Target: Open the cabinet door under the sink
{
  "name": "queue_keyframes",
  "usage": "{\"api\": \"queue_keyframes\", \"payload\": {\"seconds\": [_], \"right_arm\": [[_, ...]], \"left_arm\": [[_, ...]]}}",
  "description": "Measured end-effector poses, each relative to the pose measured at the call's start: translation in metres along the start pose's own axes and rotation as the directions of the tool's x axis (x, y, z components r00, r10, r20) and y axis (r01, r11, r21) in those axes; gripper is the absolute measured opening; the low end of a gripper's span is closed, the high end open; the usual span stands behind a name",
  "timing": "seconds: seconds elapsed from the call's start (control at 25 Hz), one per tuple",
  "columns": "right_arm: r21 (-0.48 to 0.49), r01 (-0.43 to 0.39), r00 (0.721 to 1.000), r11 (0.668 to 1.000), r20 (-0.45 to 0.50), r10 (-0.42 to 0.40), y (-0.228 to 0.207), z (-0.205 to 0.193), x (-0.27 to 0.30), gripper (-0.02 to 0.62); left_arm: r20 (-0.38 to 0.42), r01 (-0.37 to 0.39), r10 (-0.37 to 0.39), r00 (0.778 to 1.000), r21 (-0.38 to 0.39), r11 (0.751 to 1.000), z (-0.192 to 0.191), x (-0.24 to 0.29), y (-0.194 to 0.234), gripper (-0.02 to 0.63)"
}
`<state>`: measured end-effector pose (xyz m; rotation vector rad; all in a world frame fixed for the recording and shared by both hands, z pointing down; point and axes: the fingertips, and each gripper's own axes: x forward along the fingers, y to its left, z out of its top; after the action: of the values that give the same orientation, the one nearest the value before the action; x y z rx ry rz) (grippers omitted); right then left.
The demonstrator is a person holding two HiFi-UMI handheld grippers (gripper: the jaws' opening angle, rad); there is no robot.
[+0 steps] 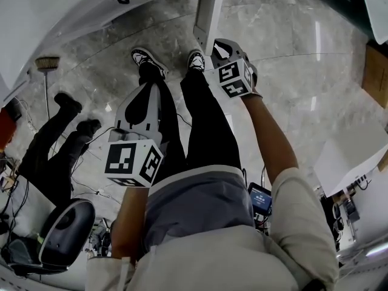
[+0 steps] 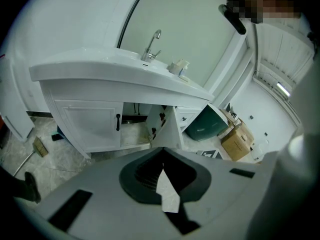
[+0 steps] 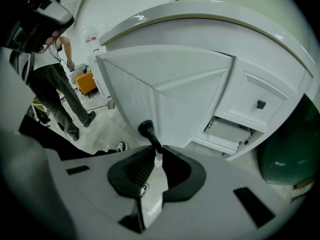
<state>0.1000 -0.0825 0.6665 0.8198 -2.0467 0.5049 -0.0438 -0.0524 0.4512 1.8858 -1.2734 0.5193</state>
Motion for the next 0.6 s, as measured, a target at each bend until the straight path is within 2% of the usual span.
{"api": "queue_keyframes", "payload": {"seconds": [0.44, 0.6], "right_arm": [[0.132, 0.078, 0.997, 0.988, -0.022, -0.076, -0.042, -0.033, -0.021, 0.046], [0.130, 0.062, 0.998, 0.990, -0.022, -0.060, -0.049, -0.034, -0.025, 0.044]], "left_arm": [[-0.024, 0.017, -0.017, 1.000, 0.023, 1.000, -0.003, 0.010, -0.016, 0.000], [-0.039, 0.024, -0.023, 0.999, 0.030, 0.999, -0.006, 0.016, -0.022, 0.000]]}}
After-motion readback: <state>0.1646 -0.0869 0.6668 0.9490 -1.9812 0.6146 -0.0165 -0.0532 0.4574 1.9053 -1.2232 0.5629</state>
